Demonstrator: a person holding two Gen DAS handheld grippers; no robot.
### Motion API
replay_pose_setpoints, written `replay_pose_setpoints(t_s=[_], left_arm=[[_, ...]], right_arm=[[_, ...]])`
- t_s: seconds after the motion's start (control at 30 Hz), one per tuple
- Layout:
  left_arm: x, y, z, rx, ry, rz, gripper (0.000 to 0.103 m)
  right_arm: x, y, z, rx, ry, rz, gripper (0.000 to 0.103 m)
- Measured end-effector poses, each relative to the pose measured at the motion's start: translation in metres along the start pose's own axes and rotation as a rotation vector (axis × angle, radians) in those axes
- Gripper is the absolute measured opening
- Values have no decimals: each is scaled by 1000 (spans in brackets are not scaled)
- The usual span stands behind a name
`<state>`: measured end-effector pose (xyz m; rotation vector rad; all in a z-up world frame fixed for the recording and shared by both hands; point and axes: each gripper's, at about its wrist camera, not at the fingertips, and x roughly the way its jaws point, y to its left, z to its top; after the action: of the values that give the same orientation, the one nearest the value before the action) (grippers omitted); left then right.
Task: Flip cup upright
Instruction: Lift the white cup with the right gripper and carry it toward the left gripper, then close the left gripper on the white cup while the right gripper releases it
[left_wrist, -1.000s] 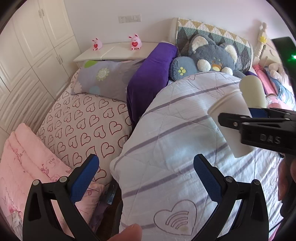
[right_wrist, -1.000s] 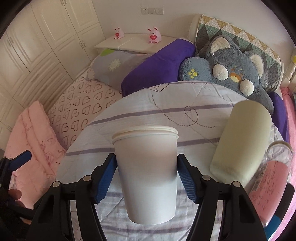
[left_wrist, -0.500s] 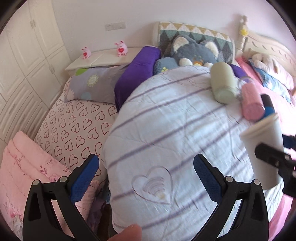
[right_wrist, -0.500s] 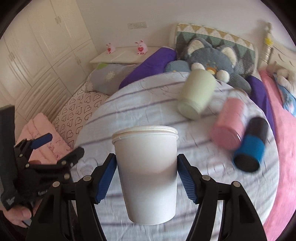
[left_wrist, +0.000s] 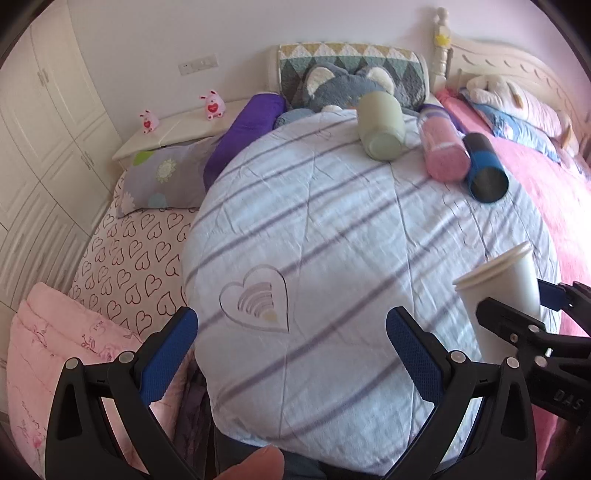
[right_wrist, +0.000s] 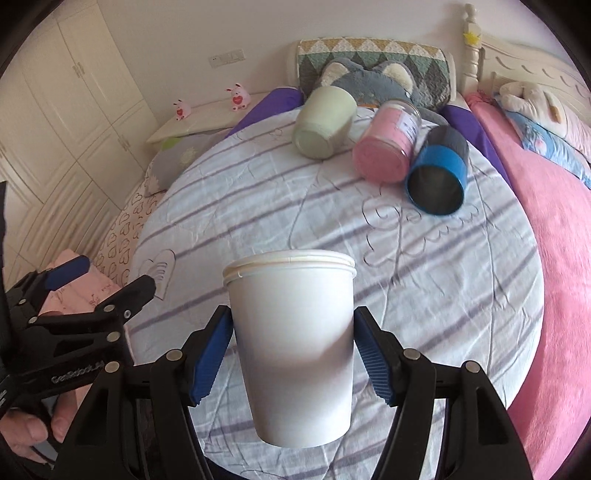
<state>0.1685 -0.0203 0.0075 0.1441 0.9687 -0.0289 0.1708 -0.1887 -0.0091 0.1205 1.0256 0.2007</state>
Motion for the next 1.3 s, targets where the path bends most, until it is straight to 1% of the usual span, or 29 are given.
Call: replay_pose_setpoints(t_s=[0.17,0.53,0.6,0.63,0.67,0.73,1.07,1.17,1.3], left_arm=[[-1,1,-13,-1,20,8,103],[-1,8,-20,-12,29,23,103],[-1,8,-20,-15,31,22,103],[-2,9,-20,-15,30,22,103],[-2,9,-20,-14,30,22,103],[-2,9,-20,-15,27,21,103],[-12,12,-21,-30,9,22,103],[-17,14,-22,-34,-1,19,103],[-25,13,-22,-37,-12,9,103]], right_arm=[[7,-4,-18,24,9,-5,67],[21,4,-24,14,29,-20,68],[23,5,-25,14,40,-16,72],[23,6,-25,15,40,-17,80],[23,6,-26,14,39,-21,82],[22,7,-27,12,38,-22,82],[-8,4,-22,38,-43,8,84],[-22,1,-22,50,-77,11,84],[-47,-4,-26,82,-144,18,84]])
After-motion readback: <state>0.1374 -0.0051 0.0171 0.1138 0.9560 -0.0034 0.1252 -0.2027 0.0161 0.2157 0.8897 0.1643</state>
